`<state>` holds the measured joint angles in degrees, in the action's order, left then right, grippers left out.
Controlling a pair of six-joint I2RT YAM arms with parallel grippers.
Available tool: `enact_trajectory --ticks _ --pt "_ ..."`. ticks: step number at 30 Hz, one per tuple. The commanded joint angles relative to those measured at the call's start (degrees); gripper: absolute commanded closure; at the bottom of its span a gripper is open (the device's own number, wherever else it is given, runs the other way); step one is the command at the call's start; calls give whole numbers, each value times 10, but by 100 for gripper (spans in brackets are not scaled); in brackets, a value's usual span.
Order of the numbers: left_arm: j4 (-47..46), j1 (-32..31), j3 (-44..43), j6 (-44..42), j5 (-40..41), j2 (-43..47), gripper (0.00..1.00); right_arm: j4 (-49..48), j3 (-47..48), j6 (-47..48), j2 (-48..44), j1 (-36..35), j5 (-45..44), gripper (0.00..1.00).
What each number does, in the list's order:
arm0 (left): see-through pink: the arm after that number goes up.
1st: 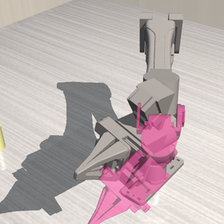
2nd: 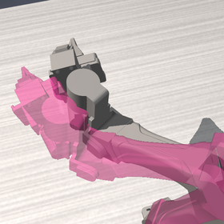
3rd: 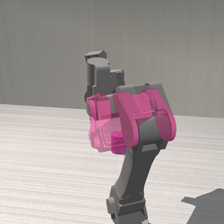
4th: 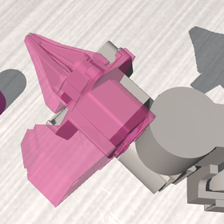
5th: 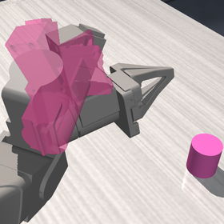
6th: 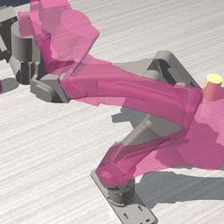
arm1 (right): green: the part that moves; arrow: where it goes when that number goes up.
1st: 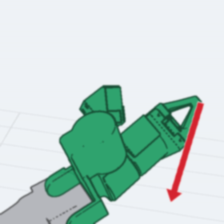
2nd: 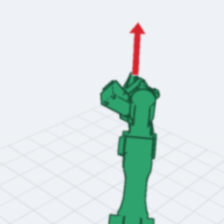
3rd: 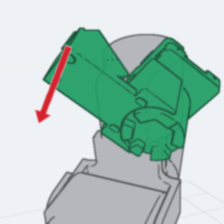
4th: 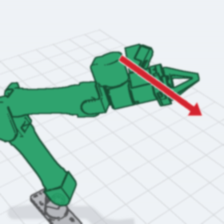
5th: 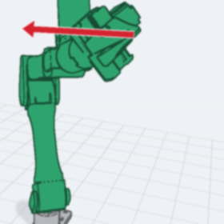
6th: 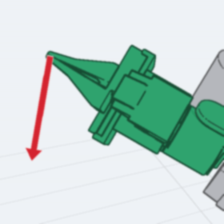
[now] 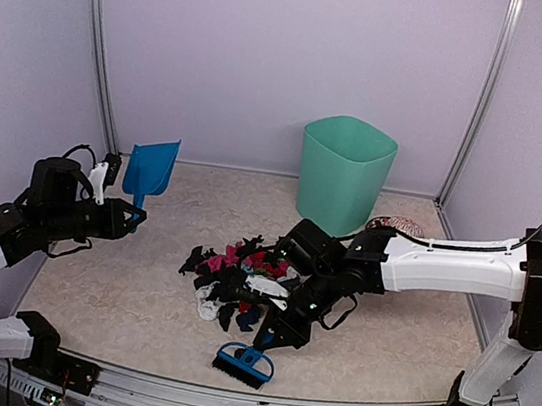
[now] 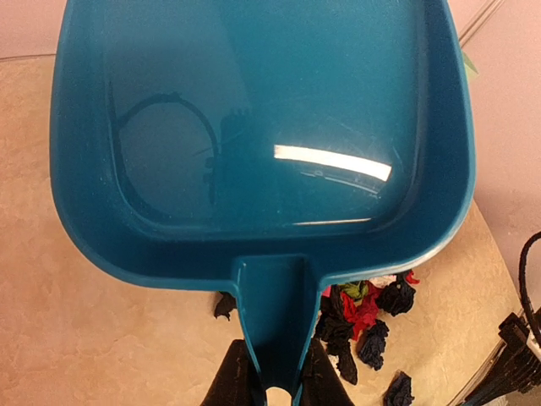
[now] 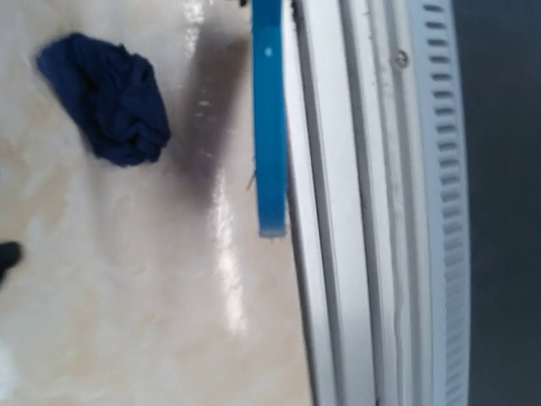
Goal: Sweep away the paper scraps from the table
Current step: Sweep the paper scraps at the center of the board, then place the dustpan at the center of the board.
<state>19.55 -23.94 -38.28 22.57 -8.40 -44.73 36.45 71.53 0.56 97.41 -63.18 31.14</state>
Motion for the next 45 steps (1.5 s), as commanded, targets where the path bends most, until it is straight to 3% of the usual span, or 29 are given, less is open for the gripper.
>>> enact_trajectory --ticks 1,6,12,23,28,37,45 --pt "34 -47 -22 27 67 -18 100 0 18 101 35 -4 -22 100" --pt "69 -66 -30 87 94 -17 100 5 16 105 54 27 -129 100" --pt "106 -93 -24 180 134 -14 100 -18 14 115 38 58 -193 100" --pt "183 -177 -19 305 263 -109 100 -19 12 113 -76 88 -112 100" --pt "168 -178 -13 302 260 -160 100 -13 0 96 -129 89 -102 100" --pt "143 -176 -27 261 244 -295 100 -59 -55 59 -217 95 -162 100" --pt "137 -172 -43 243 255 -347 100 -85 -100 34 -247 102 -184 100"
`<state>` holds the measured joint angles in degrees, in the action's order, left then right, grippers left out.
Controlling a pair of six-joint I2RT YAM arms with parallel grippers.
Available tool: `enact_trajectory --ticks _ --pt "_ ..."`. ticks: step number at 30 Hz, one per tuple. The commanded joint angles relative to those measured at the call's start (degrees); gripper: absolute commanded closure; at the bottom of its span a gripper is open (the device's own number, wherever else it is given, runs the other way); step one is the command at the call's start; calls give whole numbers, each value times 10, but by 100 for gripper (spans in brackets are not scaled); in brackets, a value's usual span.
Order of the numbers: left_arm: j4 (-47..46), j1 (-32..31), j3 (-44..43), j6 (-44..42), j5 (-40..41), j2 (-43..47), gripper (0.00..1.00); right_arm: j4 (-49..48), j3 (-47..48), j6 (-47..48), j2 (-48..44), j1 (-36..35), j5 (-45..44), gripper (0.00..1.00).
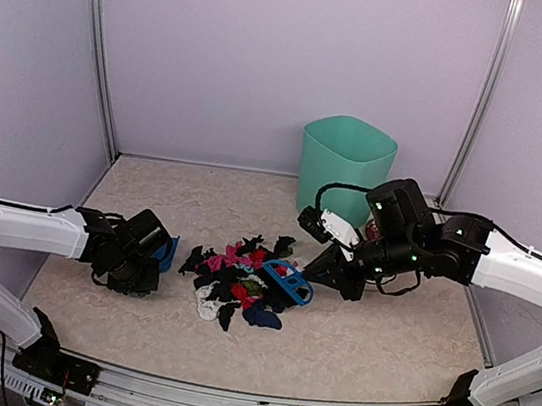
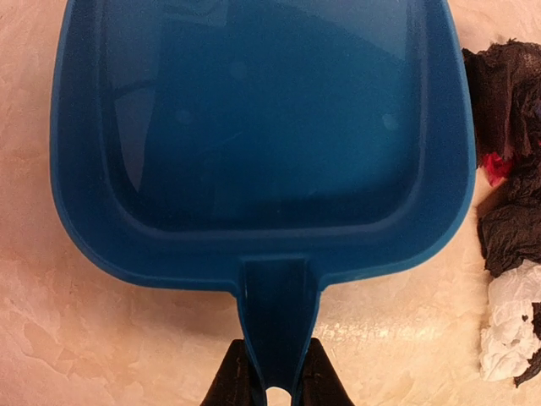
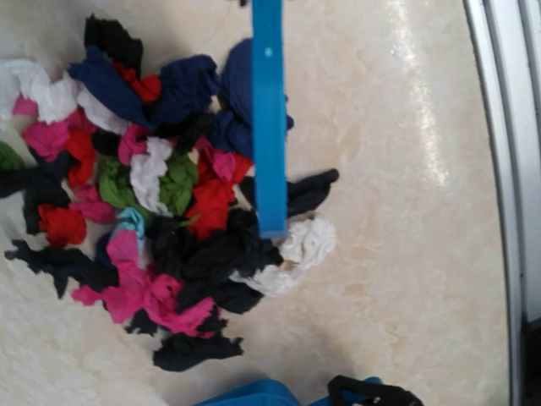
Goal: Sweep away the paper scraps from the table
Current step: Place the dustpan at the center of the board.
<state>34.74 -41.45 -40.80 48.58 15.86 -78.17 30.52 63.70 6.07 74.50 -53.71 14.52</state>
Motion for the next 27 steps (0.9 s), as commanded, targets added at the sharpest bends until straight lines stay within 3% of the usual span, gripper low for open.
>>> enact_trajectory --ticks 1,10,13,18,27 --pt "-19 4 -18 -22 10 -16 100 -28 -27 -23 -20 8 -20 100" --pt "-56 24 -7 -49 -7 -34 99 -35 -43 -33 -12 9 -28 100" --pt "-68 29 -2 -52 -14 -34 93 -39 -50 -36 -10 9 -33 100" --pt "-92 39 3 -58 -37 -30 70 -43 -54 -41 -8 9 -37 100" --pt "-100 44 11 -54 -36 1 48 -44 -60 -46 -16 9 -38 100"
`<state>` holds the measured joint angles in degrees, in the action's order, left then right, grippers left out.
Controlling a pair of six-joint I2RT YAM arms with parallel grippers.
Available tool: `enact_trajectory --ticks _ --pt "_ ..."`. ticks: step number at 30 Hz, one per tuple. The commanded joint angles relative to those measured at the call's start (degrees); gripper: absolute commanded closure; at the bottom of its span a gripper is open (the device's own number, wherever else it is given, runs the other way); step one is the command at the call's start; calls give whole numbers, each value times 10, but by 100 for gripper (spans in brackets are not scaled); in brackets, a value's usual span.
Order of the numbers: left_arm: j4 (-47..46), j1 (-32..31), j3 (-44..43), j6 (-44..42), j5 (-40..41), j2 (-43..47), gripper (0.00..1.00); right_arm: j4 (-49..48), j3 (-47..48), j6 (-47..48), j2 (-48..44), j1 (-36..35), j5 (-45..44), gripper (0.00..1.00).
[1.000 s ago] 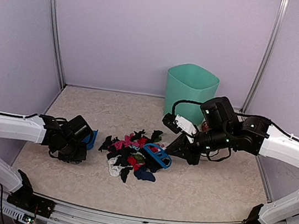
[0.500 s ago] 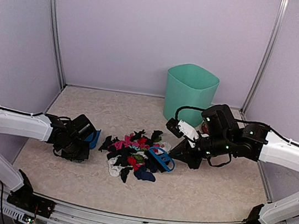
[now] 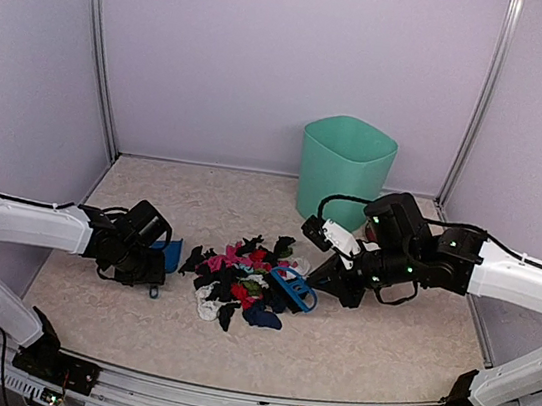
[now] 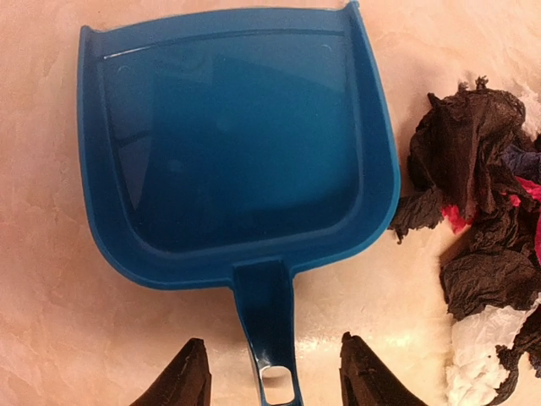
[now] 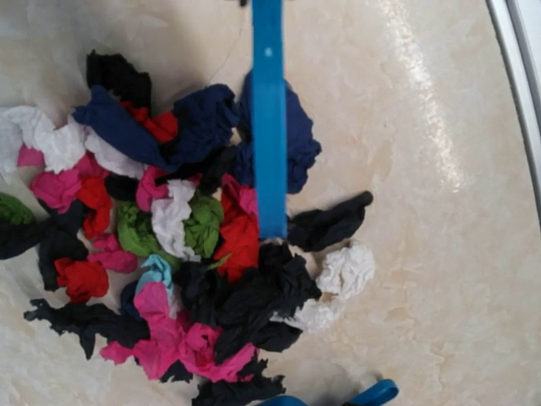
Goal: Sweep away the paper scraps from the table
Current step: Place the dustpan at the center of the board, then pick up the dustpan from the center of the board.
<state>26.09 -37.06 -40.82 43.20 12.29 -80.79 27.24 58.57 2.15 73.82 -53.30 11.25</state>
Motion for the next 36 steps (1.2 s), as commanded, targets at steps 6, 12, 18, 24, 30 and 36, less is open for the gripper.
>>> enact_trajectory --ticks 6,12,18,24,30,36 --pt "-37 -28 49 38 18 80 33 -21 -17 -13 -21 5 -20 100" --pt "-123 -91 110 78 99 125 20 -56 -40 -27 -37 8 -40 100" --pt "-189 -145 169 125 214 134 16 -69 -55 -35 -45 12 -37 100" --pt "-227 -156 181 129 243 95 16 -82 -61 -42 -50 14 -30 100" --pt "-255 -154 158 119 246 21 21 -81 -60 -44 -49 15 -24 100" --pt "-255 -153 125 120 251 -38 36 -69 -61 -42 -58 17 -29 100"
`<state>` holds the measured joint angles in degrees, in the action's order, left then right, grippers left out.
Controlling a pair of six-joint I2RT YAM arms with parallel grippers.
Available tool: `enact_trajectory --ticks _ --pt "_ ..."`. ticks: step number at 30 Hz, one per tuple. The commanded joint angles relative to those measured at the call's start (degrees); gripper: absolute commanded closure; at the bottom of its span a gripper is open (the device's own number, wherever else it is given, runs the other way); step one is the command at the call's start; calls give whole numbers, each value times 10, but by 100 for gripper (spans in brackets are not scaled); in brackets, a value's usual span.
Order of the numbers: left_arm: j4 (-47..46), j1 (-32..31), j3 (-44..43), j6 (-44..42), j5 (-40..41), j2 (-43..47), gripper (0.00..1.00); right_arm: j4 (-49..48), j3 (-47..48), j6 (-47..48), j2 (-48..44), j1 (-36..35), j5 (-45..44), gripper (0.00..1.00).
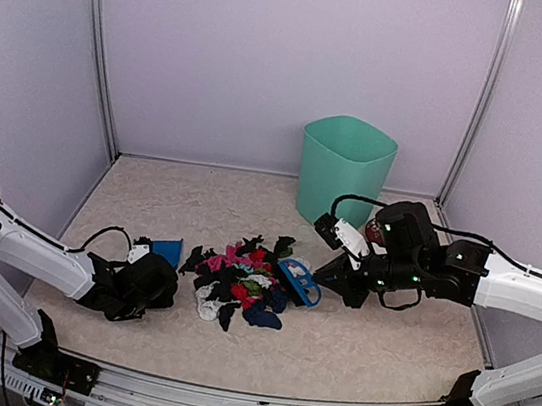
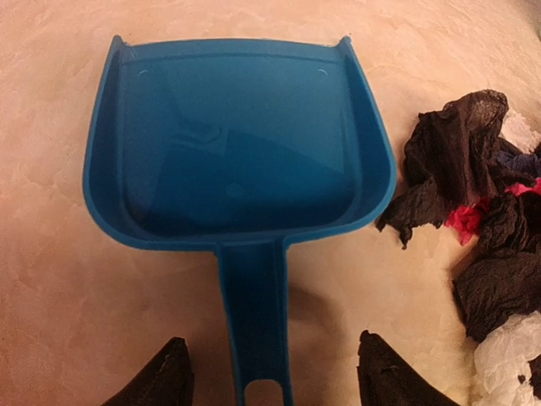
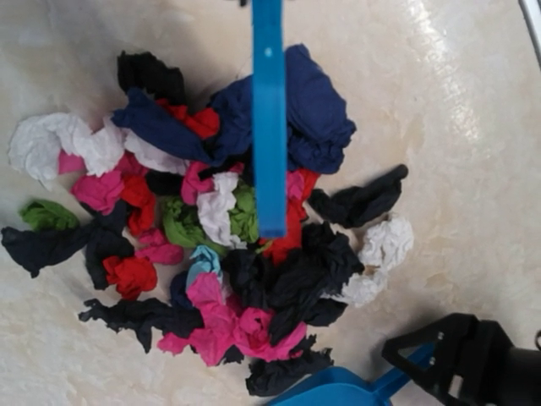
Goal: Sweep away the paper scraps from the table
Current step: Pick up the dustpan from the center of the board.
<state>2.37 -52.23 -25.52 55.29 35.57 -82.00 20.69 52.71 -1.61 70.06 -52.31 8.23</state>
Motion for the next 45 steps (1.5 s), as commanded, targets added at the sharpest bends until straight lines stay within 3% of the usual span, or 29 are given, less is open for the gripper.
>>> enact_trajectory --ticks 1,15,25,37,45 --pt "-16 -2 -33 0 20 -33 39 -3 -3 -5 -21 7 1 100" --pt "18 4 -50 15 51 -71 64 -3 -3 -6 -14 8 8 100" --pt "33 5 -45 15 62 -55 100 -2 -2 -8 -15 8 5 100" --pt "139 8 -64 7 65 64 100 -17 33 -42 -6 9 9 100" --pt "249 34 -123 -32 21 186 100 -113 91 -152 63 10 49 100"
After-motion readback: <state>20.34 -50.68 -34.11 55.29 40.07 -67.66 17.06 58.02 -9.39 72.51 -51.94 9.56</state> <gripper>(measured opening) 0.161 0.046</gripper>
